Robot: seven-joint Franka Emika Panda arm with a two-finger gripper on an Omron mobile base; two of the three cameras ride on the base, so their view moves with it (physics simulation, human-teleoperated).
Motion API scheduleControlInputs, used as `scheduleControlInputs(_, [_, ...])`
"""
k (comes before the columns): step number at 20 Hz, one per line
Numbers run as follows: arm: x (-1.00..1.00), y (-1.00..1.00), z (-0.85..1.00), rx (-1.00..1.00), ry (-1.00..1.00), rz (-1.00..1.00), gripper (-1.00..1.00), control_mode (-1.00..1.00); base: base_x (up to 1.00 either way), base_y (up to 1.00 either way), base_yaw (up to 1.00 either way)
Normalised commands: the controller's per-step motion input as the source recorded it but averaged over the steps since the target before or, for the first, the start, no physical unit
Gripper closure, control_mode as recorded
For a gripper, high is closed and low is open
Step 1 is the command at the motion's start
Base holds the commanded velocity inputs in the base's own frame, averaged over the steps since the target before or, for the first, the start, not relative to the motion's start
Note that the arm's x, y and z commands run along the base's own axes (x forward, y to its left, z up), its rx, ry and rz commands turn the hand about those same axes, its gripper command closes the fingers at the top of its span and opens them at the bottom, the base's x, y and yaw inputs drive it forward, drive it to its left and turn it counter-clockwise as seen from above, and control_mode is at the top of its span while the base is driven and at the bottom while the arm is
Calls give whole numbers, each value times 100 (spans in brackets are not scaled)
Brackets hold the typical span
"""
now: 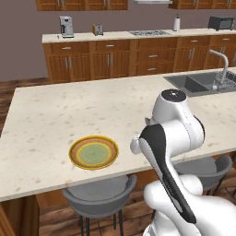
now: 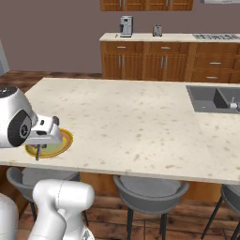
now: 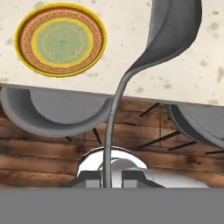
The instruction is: Take the fork and place it on the left side of the plate. Then take the spoon and place it on the right side of the plate. Make sure they're directly next to the plate.
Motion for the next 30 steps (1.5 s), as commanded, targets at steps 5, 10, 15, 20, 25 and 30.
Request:
scheduleControlInputs(5, [38,-18,-70,0,4,4,100,-100,0,0,0])
scheduleControlInputs(10, [6,-20,-31,2,1,1,100,-100,0,0,0])
scheduleControlInputs(15, [34,-1,-17,1,5,-8,100,-100,0,0,0])
scheduleControlInputs(20, [49,0,-15,0,9,-8,100,-100,0,0,0])
scheduleControlInputs(25, [56,0,-19,0,8,-3,100,-100,0,0,0])
scheduleControlInputs(30, [61,0,-21,0,10,0,100,-100,0,0,0])
